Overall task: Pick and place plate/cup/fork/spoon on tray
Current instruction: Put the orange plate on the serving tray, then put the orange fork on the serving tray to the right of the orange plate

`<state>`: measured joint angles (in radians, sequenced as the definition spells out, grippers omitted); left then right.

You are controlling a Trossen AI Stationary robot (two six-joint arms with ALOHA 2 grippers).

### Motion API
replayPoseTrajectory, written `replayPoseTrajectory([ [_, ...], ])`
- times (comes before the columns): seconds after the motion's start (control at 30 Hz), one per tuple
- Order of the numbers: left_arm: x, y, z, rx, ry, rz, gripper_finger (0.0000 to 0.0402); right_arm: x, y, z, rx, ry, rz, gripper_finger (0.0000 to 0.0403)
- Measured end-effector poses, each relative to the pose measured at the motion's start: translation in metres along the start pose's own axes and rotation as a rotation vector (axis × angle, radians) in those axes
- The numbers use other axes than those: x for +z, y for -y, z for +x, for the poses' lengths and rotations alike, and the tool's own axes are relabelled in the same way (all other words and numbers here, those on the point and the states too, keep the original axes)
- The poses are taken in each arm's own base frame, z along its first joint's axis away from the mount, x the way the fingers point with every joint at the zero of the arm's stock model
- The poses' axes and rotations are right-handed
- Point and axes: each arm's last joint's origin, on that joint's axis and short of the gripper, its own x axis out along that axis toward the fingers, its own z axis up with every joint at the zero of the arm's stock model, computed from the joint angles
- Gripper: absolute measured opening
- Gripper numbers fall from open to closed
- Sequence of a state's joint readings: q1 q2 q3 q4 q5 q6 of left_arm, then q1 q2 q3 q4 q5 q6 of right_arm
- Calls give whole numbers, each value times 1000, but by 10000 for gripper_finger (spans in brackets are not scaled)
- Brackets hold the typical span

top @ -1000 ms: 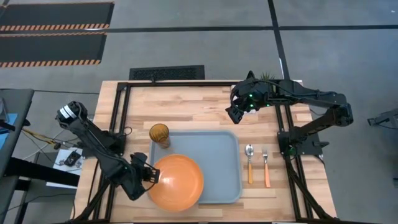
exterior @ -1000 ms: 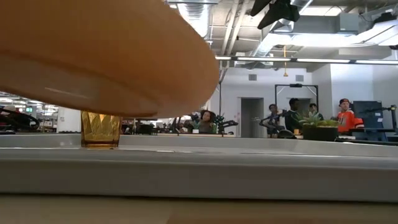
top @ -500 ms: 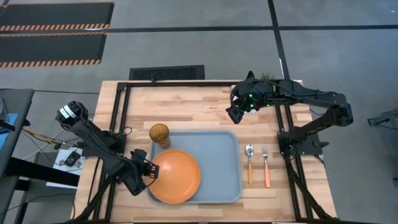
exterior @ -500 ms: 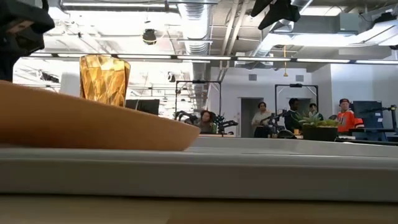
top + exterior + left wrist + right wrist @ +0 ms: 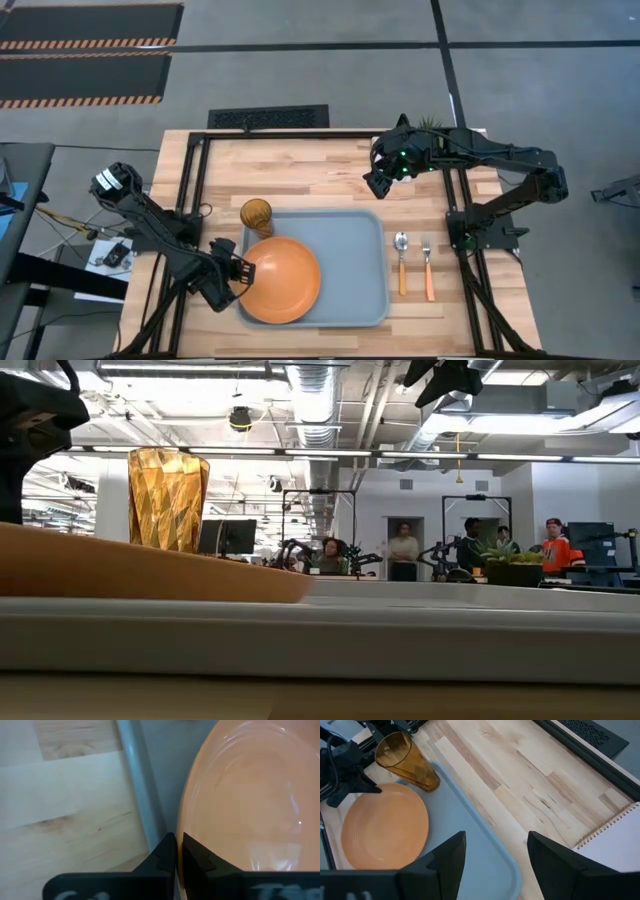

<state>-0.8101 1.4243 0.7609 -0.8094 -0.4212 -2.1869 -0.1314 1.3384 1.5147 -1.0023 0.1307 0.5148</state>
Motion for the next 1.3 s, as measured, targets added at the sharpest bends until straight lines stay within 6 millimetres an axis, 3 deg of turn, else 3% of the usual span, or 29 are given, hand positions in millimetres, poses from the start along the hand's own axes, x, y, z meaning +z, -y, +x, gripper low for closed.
replayPoseTrajectory([
  [0.63,3,-3,1,82,-43,-53,100,0,0,0,4,-2,0,234],
  [0.83,9,-3,-9,41,-57,-77,141,0,-1,0,21,-12,-1,234],
  [1.07,24,-2,-37,-75,-129,-109,161,-1,0,-6,52,-9,3,234],
  [1.3,49,8,-96,-352,-262,-51,162,-7,10,-40,88,45,27,234],
])
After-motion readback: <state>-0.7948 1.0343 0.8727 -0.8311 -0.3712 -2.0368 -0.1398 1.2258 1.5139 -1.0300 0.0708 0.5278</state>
